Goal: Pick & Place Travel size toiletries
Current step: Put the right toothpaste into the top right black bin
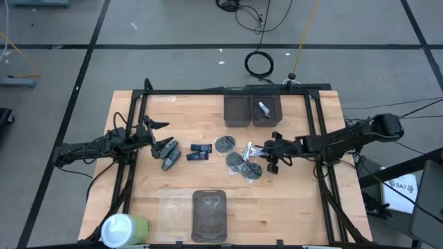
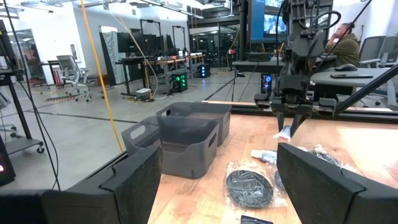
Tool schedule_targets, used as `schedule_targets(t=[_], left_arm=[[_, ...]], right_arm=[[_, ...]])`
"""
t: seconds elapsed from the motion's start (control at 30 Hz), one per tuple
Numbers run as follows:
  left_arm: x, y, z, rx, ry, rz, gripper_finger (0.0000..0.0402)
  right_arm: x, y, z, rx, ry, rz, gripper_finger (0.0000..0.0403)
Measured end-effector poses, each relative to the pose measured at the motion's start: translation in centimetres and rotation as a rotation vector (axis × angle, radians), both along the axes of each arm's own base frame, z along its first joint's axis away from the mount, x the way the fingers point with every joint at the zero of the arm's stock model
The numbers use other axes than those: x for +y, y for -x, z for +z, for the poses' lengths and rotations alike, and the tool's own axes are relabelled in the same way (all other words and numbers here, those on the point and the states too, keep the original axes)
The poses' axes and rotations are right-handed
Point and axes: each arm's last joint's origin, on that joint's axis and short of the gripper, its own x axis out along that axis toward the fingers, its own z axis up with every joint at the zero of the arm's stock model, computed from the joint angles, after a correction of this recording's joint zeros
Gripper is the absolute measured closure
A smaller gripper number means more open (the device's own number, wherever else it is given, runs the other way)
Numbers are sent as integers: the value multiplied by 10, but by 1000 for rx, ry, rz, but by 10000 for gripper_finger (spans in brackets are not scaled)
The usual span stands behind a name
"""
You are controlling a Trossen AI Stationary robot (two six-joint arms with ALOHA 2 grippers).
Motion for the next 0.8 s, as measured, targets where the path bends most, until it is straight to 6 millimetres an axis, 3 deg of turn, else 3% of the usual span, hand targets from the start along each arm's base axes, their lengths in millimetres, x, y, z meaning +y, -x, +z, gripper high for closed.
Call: schedule_targets(t=[0.8], left_arm=[[0, 0, 0, 0, 0, -1, 91]], right_arm=[[-1, 16, 42, -236, 1, 12, 314]])
